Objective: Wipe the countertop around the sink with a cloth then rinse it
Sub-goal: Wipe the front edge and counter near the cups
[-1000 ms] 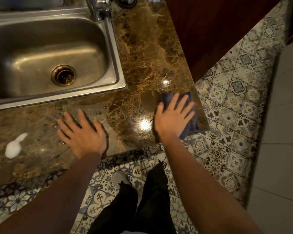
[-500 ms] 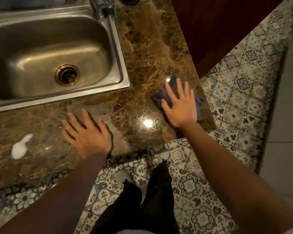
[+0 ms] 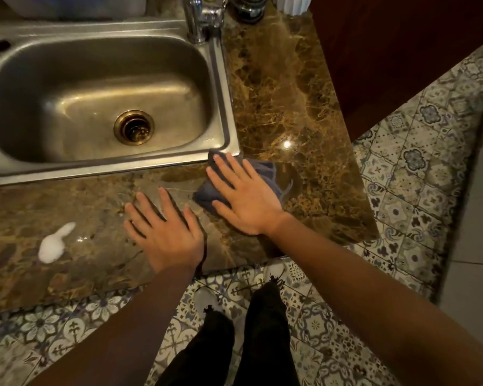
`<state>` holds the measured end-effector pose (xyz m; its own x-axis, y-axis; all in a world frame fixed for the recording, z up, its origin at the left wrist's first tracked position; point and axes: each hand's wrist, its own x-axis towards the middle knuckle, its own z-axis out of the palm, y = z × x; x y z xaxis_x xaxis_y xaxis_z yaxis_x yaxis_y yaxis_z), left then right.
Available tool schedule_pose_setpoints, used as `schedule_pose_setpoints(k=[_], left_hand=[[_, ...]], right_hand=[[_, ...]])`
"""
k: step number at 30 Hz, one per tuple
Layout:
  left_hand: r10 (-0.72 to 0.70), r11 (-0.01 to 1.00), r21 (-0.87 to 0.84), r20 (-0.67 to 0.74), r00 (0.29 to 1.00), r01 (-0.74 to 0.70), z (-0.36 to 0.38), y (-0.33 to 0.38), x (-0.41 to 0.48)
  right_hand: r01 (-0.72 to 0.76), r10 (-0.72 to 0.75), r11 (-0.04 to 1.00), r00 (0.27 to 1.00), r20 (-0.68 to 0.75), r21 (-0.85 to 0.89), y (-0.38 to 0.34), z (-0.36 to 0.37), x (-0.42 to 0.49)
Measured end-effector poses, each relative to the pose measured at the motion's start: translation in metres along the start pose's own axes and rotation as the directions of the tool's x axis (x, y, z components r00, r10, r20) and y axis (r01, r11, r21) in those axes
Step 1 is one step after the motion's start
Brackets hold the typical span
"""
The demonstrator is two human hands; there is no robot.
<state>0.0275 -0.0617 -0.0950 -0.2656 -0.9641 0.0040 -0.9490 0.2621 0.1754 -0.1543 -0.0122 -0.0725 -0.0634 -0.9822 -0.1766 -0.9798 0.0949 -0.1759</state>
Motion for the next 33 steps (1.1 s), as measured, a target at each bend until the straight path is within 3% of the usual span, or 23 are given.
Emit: schedule_pose_setpoints(k=[4, 11, 17, 20, 27, 33], left_hand=[[-0.004, 0.999, 0.048, -0.003, 1.000, 0.004, 0.001, 0.000, -0.001], [-0.026, 0.999, 0.044, 0.076, 0.997, 0.023, -0.003, 0.002, 0.000], [-0.026, 0.999, 0.048, 0.064, 0.998, 0.023, -0.003, 0.001, -0.001], [-0.029, 0.999, 0.039, 0.048, 0.998, 0.027, -0.003, 0.000, 0.000], [-0.058, 0.998, 0.020, 0.068, 0.996, 0.057, -0.006, 0.002, 0.001], [-0.055, 0.998, 0.024, 0.070, 0.996, 0.053, -0.008, 0.003, 0.000]], right_hand=[[-0.232, 0.233, 0.972, 0.972, -0.026, 0.027, 0.031, -0.012, 0.040], [-0.403, 0.403, 0.915, 0.915, 0.010, 0.032, 0.015, -0.026, 0.115], [-0.074, 0.063, 0.989, 0.995, 0.081, 0.132, -0.069, -0.021, 0.133], [0.005, -0.019, 0.994, 0.992, 0.125, 0.107, -0.060, -0.020, 0.140], [-0.059, 0.059, 0.998, 0.998, 0.009, -0.018, 0.038, -0.031, 0.106], [-0.324, 0.325, 0.946, 0.943, -0.068, 0.027, 0.003, -0.019, 0.103]])
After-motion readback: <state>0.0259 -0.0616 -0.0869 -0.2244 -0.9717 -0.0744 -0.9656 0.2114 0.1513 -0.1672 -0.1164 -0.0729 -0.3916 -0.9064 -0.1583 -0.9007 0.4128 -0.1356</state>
